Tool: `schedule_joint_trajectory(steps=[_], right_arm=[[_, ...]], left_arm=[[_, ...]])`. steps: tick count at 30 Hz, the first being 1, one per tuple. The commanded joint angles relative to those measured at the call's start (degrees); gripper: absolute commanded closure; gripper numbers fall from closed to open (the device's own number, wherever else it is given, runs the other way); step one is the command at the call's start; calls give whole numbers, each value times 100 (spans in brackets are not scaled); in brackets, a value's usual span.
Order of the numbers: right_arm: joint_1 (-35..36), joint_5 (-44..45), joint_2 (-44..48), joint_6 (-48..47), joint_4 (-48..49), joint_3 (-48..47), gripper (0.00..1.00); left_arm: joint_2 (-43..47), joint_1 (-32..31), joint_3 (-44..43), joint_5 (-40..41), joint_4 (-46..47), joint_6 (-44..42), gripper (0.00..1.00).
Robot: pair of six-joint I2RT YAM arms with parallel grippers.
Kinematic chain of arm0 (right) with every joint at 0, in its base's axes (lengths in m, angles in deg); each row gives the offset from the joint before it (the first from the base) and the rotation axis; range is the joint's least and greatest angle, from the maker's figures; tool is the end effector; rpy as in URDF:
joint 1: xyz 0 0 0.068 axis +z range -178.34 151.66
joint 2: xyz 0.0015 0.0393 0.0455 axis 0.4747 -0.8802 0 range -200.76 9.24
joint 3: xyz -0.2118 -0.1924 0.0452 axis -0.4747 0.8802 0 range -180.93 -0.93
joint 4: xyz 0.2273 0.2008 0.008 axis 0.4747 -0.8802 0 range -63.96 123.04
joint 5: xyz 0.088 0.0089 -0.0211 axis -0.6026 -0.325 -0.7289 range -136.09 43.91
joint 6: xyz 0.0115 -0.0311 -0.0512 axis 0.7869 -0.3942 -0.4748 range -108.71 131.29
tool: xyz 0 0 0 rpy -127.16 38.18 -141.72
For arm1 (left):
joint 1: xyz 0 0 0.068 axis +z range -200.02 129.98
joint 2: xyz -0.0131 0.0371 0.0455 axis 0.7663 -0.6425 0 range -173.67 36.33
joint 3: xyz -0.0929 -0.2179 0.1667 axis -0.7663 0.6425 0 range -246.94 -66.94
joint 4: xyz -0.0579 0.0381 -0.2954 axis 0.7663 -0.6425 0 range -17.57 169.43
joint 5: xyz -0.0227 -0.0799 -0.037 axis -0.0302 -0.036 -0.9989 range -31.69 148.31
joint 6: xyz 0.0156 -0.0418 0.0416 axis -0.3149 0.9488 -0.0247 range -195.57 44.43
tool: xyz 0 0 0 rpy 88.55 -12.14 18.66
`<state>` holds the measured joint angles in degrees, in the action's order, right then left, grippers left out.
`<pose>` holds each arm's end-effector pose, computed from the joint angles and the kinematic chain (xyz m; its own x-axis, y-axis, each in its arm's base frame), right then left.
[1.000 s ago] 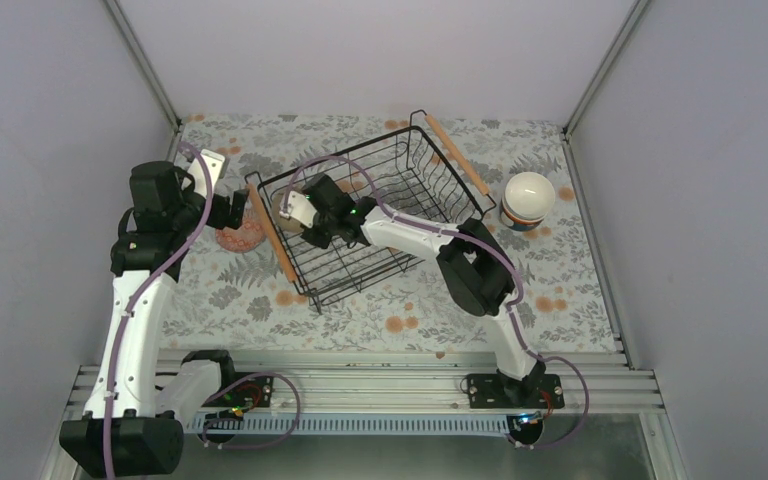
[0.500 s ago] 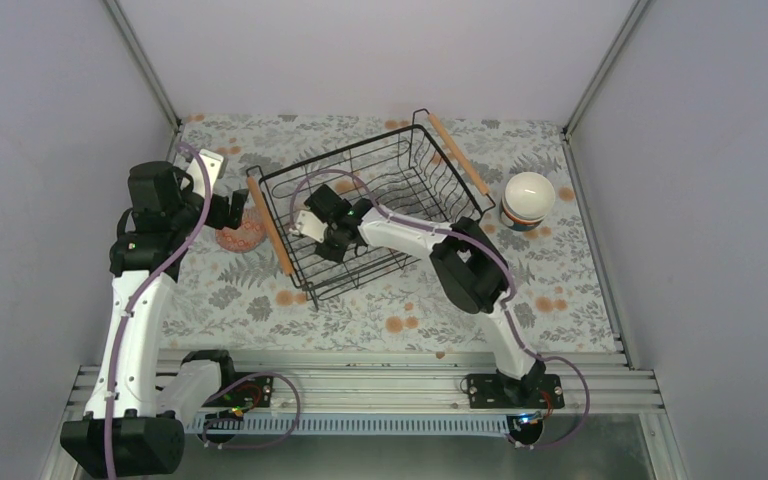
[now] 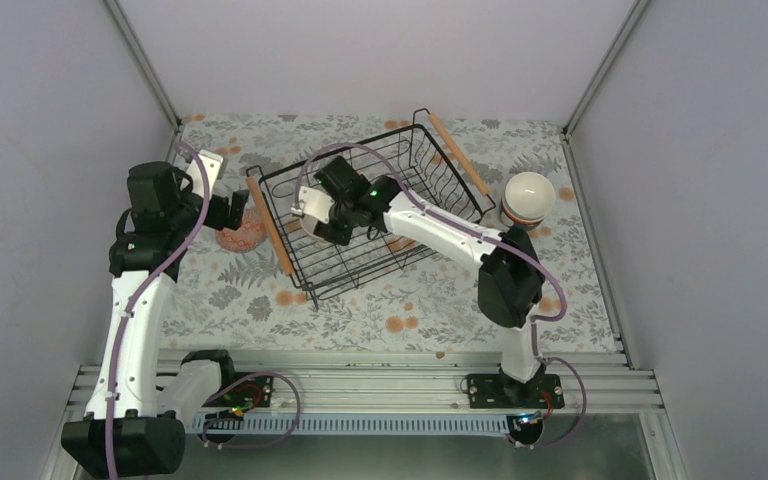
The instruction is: Unload the bowls from the dish rack
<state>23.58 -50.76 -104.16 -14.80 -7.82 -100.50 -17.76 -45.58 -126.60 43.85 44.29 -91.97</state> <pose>0.3031 0.3928 0.2634 -0.0942 -0.8310 -0.5482 -0.9520 0.2364 -0.1947 0.2401 0.0072 0.3709 -0.4318 0.2407 -0.8692 0.2747 0.9530 0.1275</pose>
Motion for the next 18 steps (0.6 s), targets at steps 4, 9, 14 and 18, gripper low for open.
schedule_joint_trajectory(steps=[4, 9, 14, 18], right_arm=[[-77, -389, -719, -377, -607, -850, 48], [-85, -522, -1348, -423, -858, -1462, 47], [-79, -523, -1685, -415, -983, -1840, 48], [-77, 4, -1736, -310, -637, -1679, 64]], left_arm=[[97, 63, -31, -178, -46, 50, 0], [158, 81, 27, -185, -16, 41, 0], [178, 98, 60, -191, 7, 32, 0], [172, 100, 46, -198, 7, 25, 0]])
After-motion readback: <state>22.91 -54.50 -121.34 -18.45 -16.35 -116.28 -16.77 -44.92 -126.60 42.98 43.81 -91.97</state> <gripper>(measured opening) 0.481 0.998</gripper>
